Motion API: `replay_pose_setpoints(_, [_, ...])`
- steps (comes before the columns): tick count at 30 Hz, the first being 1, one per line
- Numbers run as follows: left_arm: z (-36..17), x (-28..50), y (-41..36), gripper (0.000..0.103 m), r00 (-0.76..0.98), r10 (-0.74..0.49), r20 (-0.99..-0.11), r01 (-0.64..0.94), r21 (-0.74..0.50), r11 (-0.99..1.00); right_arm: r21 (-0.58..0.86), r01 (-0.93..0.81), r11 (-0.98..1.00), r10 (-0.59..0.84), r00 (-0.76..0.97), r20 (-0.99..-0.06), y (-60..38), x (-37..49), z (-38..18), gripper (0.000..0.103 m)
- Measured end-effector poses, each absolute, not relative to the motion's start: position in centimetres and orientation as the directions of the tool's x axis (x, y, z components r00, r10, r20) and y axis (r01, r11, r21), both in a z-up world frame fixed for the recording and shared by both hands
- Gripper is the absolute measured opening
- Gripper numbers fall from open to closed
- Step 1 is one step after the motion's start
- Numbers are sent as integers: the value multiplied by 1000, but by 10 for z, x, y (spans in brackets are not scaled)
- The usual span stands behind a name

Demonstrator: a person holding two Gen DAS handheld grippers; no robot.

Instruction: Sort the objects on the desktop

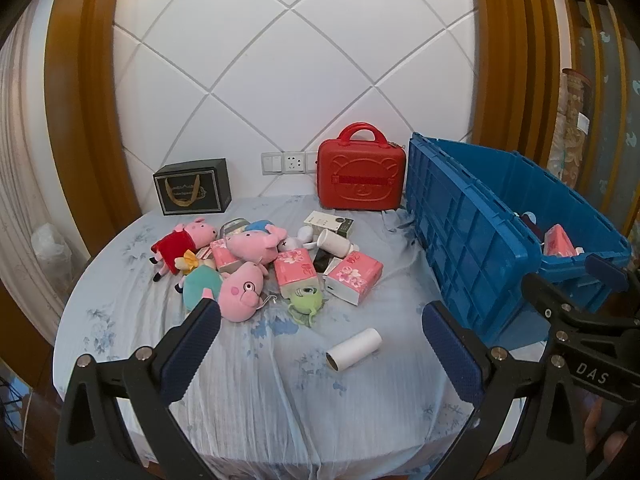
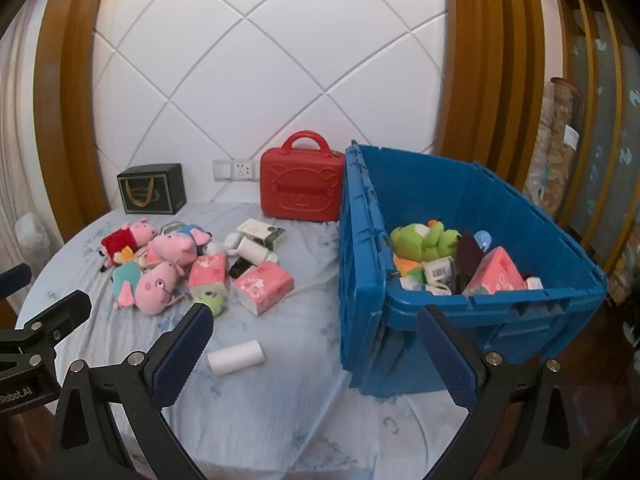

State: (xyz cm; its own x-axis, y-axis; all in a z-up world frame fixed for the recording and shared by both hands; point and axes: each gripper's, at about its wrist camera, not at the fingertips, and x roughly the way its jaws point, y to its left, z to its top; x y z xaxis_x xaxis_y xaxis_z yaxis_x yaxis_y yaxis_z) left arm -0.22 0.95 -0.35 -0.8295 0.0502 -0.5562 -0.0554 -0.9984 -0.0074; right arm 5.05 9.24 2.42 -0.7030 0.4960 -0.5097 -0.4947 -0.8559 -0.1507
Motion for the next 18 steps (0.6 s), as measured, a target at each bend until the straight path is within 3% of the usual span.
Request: replay_pose_setpoints(18, [-6, 2, 10, 102, -830, 88, -551, -92, -20, -996, -157, -546, -823, 539, -665, -517, 83, 51, 23, 103])
